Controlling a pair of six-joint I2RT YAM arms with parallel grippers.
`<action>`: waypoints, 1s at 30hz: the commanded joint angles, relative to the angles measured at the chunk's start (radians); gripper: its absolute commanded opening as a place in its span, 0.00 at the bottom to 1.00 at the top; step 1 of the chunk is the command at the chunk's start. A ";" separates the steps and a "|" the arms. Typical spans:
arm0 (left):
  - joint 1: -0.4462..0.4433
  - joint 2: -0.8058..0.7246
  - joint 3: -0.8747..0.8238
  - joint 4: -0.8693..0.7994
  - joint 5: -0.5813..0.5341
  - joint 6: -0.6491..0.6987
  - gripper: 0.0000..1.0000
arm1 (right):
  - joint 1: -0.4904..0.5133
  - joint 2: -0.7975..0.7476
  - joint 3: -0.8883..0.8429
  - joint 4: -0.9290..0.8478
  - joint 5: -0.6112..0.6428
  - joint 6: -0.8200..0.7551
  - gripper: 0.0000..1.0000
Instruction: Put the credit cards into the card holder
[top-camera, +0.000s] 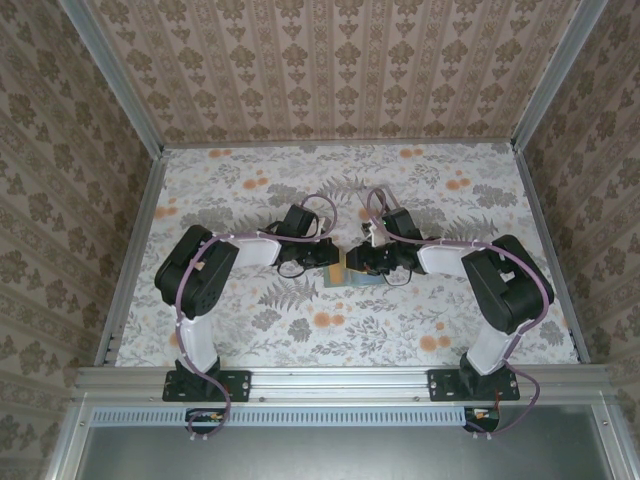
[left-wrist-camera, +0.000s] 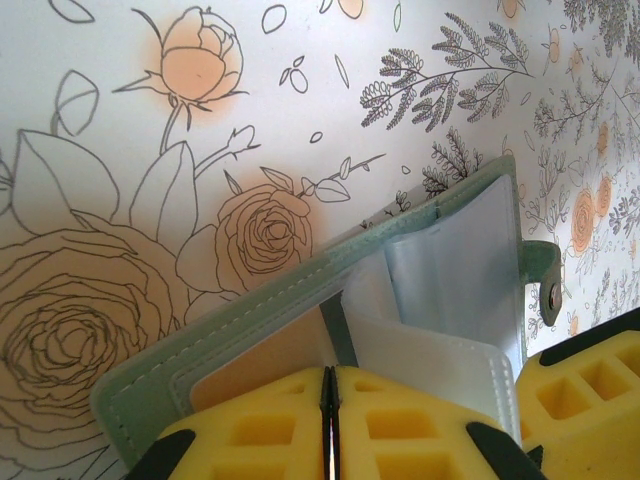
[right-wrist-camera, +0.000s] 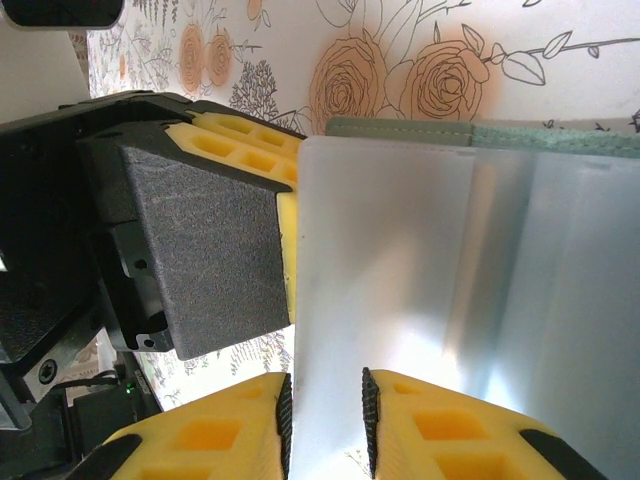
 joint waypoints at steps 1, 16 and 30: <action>0.008 0.007 0.002 -0.012 -0.004 0.011 0.11 | -0.006 -0.024 -0.011 0.024 -0.013 0.004 0.30; 0.006 0.003 -0.002 -0.009 -0.008 0.007 0.11 | -0.008 -0.018 -0.009 0.029 -0.037 -0.002 0.23; 0.007 0.007 -0.004 -0.006 -0.014 0.007 0.11 | -0.022 0.002 -0.022 0.123 -0.134 0.053 0.00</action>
